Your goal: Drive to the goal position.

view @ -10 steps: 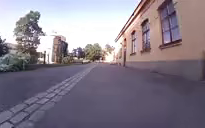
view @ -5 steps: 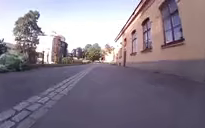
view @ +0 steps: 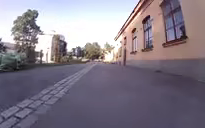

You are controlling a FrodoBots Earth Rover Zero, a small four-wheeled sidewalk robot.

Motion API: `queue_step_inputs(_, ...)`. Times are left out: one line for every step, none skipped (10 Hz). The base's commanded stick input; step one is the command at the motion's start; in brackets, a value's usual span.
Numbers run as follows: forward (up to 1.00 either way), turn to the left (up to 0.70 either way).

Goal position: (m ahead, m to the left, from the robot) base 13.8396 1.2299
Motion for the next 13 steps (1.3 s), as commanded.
queue_step_inputs(0.50, 0.00)
queue_step_inputs(0.50, 0.00)
queue_step_inputs(0.50, 0.00)
queue_step_inputs(0.50, 0.00)
queue_step_inputs(0.50, 0.00)
queue_step_inputs(0.50, 0.00)
queue_step_inputs(0.50, 0.00)
queue_step_inputs(0.50, 0.00)
queue_step_inputs(0.50, 0.00)
queue_step_inputs(0.50, 0.00)
queue_step_inputs(0.50, 0.00)
queue_step_inputs(0.50, 0.00)
queue_step_inputs(0.50, 0.00)
